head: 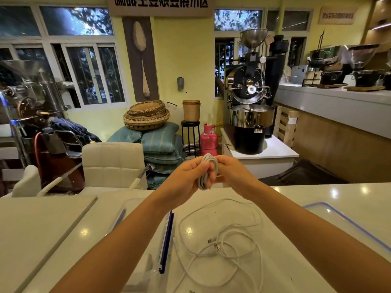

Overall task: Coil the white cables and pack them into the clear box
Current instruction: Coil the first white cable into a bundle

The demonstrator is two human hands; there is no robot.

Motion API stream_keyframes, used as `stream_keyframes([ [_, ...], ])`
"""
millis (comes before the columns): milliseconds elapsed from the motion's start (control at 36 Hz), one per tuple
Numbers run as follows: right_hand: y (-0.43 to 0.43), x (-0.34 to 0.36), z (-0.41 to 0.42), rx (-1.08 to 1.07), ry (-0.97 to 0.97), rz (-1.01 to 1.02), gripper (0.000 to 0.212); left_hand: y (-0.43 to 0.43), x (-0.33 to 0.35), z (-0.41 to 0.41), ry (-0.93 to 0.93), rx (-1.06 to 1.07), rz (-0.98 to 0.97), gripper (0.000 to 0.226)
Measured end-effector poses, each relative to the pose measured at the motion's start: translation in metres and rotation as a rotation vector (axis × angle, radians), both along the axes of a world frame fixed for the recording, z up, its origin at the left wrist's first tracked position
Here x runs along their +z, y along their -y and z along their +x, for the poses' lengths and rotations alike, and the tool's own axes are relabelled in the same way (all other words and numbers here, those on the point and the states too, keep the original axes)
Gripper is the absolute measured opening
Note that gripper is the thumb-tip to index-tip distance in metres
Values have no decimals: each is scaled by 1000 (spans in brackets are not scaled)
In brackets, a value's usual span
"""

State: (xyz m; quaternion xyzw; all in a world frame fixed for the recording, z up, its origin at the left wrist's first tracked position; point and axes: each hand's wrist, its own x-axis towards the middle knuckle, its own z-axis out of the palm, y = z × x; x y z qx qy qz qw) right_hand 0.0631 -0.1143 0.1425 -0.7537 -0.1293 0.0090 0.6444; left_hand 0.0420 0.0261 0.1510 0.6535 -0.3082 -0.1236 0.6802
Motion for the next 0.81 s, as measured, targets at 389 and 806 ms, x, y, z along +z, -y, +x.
stream_keyframes([
  [389,-1,-11,-7,23,-24,-151,10,-3,-7,14,-172,201,-209,34],
  [806,-2,-17,-13,161,-55,62,19,-4,-14,22,-222,355,-245,33],
])
